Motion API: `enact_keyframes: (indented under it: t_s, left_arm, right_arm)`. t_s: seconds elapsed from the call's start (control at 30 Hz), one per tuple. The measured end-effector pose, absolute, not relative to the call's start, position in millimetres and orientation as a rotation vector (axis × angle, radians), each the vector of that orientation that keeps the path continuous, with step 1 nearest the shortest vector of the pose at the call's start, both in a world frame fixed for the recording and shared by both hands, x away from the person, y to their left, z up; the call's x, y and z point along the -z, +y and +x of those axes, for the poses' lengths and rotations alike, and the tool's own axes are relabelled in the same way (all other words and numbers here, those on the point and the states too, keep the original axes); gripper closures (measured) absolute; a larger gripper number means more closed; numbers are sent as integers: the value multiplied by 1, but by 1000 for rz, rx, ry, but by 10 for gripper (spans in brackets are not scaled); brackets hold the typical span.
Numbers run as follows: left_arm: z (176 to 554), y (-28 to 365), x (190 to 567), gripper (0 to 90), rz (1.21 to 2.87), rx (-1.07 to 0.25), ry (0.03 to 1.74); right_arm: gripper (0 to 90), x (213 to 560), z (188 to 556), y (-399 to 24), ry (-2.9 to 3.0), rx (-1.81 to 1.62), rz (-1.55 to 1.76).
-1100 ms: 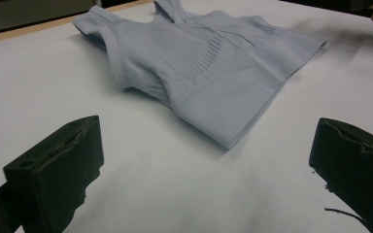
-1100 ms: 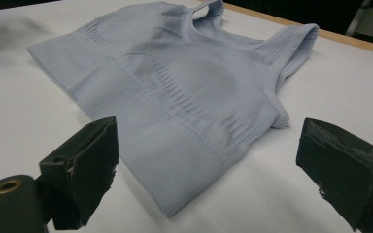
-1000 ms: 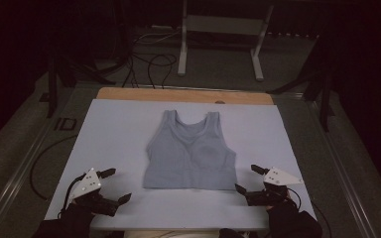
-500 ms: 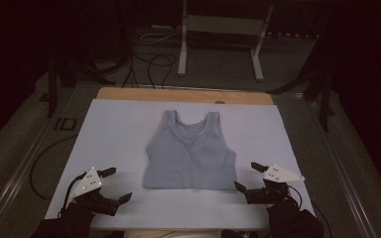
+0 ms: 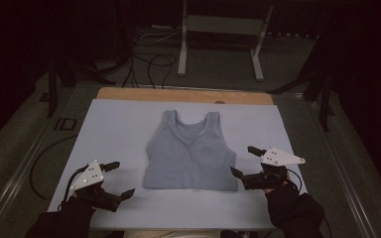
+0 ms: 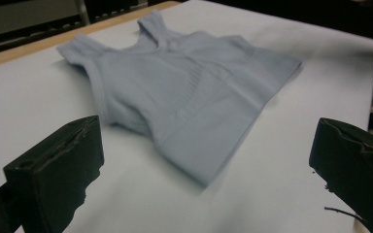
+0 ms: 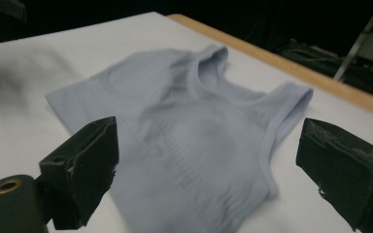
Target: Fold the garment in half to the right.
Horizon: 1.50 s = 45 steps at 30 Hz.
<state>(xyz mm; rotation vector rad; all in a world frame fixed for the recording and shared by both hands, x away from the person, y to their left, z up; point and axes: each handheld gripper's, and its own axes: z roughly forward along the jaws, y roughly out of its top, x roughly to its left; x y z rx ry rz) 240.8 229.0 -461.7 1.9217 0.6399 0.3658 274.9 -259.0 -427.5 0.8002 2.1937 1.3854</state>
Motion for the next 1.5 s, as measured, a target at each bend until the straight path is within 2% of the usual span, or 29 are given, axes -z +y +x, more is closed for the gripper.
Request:
enact_keyframes:
  t_s: [0.33,0.63,1.0,1.5]
  left_arm:
    - [249,222,438,1,1950,-376,588]
    - [257,213,424,1,1978,-379,547]
    - [266,199,420,1,2009,-389,501]
    - [277,178,427,1,2087,-310,453]
  right_arm:
    - [83,389,301,-234,2192,-1385,702]
    - [83,371,326,-208,2212,-1394,639]
    - [84,368,361,-169,2252,-1420,609]
    - [84,381,413,-121,2334,-1408,636]
